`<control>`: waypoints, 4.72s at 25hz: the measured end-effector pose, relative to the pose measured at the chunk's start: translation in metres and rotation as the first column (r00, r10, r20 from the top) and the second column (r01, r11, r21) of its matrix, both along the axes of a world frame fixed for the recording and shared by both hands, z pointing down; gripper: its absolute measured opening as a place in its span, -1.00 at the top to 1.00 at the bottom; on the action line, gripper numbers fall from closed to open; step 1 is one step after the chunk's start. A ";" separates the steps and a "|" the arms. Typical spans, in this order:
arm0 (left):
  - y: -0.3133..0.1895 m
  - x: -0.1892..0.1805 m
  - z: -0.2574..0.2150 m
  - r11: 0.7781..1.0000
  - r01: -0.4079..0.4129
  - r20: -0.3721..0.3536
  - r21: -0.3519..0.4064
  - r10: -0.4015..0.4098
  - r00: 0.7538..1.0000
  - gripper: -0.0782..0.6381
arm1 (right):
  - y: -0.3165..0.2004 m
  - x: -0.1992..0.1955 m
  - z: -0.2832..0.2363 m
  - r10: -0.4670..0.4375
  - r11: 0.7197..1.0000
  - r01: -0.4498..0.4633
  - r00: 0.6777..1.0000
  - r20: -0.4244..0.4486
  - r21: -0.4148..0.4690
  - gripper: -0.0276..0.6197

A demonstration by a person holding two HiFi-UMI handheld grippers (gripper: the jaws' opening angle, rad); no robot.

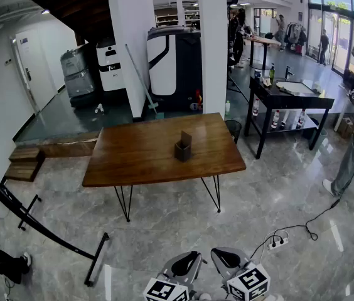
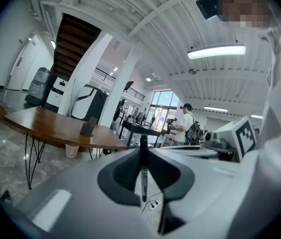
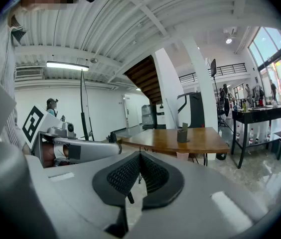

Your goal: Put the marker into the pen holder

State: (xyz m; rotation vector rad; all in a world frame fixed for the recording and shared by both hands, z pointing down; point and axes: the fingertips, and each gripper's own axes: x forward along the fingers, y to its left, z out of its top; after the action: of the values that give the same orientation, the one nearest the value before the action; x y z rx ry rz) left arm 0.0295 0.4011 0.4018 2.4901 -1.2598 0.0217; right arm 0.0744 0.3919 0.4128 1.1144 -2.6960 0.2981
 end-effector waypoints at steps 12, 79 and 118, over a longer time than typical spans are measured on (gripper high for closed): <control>-0.034 0.015 0.015 1.000 0.014 0.005 -0.015 -0.014 1.000 0.66 | -0.039 0.009 0.009 0.006 1.000 -0.006 1.000 -0.006 -0.012 0.92; -0.591 -0.104 0.011 0.986 0.139 0.041 -0.089 -0.136 0.990 0.66 | -0.551 -0.066 0.042 -0.012 0.981 0.011 1.000 -0.004 -0.193 0.91; -0.634 -0.086 0.131 0.969 0.109 0.178 -0.219 -0.071 0.982 0.65 | -0.564 -0.090 0.116 -0.075 0.937 0.063 0.997 -0.021 -0.343 0.91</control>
State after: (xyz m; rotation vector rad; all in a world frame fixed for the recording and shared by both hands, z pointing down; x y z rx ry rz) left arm -0.0566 -0.2330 0.5324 2.2700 -1.3529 0.3431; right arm -0.0161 -0.1725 0.5286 0.9101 -2.5159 0.6982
